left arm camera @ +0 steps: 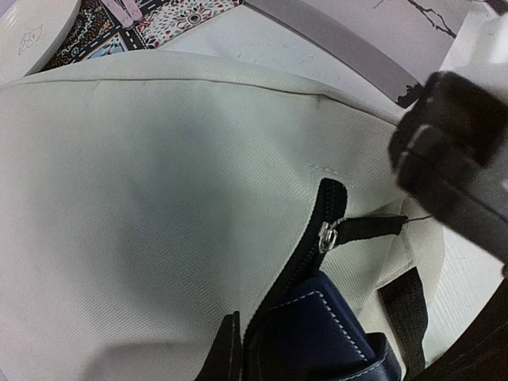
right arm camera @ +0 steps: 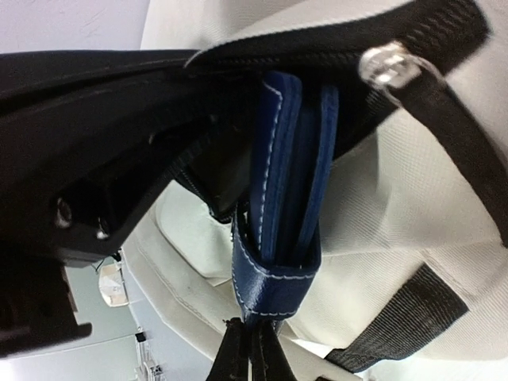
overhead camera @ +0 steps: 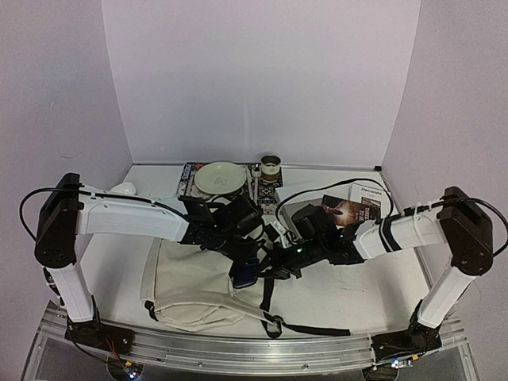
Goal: Pack the student bag
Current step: Place the card case in the pocket on the back of the bag.
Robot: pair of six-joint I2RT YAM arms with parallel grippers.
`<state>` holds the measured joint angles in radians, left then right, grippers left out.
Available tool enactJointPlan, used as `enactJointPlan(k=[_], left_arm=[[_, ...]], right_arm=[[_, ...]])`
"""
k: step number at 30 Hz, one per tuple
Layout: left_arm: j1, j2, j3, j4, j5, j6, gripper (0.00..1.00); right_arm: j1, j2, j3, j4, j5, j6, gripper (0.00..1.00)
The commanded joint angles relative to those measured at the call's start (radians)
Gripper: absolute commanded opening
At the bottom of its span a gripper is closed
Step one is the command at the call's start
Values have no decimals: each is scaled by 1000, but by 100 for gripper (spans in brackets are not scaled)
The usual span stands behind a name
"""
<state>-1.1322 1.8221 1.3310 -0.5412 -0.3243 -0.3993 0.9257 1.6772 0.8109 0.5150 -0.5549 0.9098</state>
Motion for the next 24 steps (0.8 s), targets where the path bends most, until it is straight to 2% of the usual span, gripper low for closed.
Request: enactJointPlan(k=[1, 11, 17, 24], left_arm=[[-27, -89, 12, 90, -11, 28, 0], [-53, -131, -39, 113, 0, 0, 0], [-63, -126, -72, 126, 42, -33, 0], [-71, -114, -24, 136, -31, -35, 0]], right_arm=[[0, 48, 66, 4, -48, 2, 0], [-112, 47, 19, 4, -27, 51, 0], [-120, 39, 51, 17, -44, 41, 0], [-106, 104, 108, -40, -108, 8, 0]])
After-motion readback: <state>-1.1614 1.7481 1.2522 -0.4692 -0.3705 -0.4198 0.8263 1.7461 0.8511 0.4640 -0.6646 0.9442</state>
